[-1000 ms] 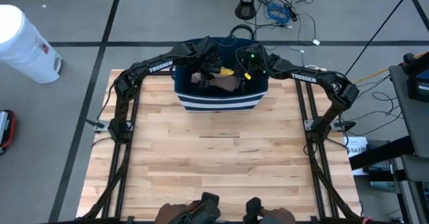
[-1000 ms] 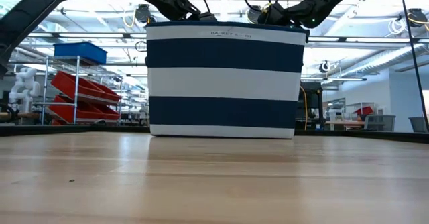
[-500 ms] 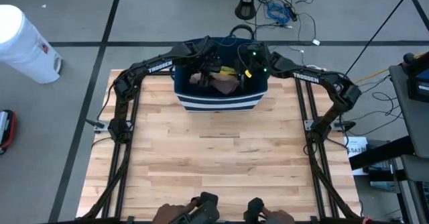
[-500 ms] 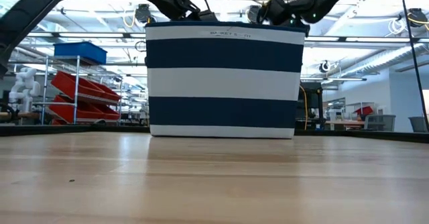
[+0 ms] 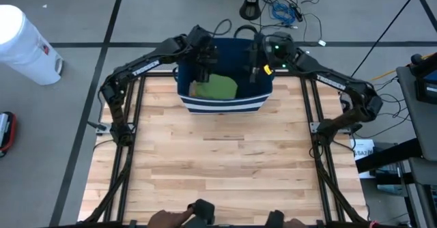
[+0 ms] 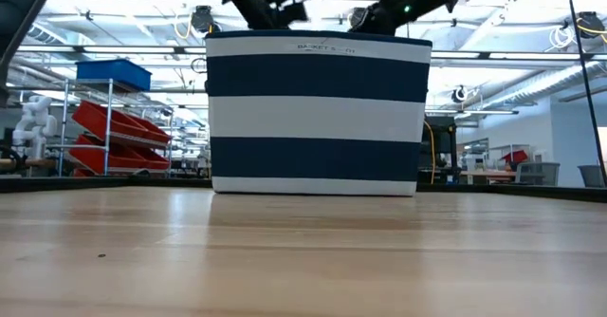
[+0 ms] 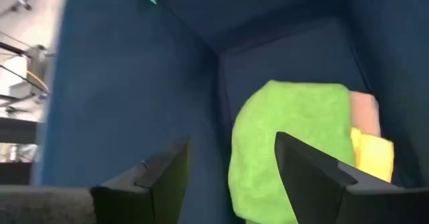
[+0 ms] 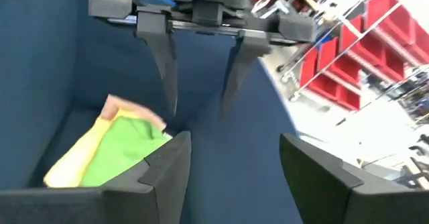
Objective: Fold towel
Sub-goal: Return to Home Position
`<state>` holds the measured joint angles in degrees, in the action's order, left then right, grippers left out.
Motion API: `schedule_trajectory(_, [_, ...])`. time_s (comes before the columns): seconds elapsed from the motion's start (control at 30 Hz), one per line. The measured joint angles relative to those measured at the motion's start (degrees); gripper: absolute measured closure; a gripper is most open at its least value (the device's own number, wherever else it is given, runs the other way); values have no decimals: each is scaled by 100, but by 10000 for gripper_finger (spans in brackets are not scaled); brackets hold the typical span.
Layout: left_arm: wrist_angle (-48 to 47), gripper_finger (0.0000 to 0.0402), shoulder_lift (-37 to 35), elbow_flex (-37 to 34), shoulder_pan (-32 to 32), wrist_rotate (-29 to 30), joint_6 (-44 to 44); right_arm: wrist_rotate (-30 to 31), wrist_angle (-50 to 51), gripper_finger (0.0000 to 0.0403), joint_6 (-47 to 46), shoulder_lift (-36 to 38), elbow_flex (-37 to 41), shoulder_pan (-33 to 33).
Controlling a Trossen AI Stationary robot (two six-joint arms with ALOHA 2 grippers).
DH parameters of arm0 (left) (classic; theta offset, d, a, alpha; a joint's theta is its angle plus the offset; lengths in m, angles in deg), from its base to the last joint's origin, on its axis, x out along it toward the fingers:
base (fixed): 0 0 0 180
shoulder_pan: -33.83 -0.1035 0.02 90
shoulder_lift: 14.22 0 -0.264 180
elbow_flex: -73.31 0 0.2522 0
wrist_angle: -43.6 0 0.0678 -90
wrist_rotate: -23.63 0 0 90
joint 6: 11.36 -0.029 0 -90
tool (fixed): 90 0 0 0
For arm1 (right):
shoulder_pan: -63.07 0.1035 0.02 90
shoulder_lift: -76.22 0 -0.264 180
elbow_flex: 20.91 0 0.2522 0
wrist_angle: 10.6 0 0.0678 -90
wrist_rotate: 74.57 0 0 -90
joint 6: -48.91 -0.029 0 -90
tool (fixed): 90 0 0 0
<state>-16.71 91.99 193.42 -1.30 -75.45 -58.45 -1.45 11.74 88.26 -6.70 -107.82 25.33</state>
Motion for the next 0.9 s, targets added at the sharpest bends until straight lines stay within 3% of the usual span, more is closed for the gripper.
schedule_trajectory(0.3, [-54, 179, -793, 2, 64, -15, 173, -15, 236, 188, -140, 958, 0, 33])
schedule_trajectory(0.43, [-125, 179, -1191, 2, 184, -85, 276, -309, 455, 188, -389, 1455, 0, 66])
schedule_trajectory(0.7, [-621, 179, -2135, 2, 513, -821, 603, -494, 1366, 188, -424, 2428, 2, 275])
schedule_trajectory(0.9, [-1345, 179, -2814, 2, 688, -1125, 984, -1123, 2029, 188, -597, 3154, 2, 339])
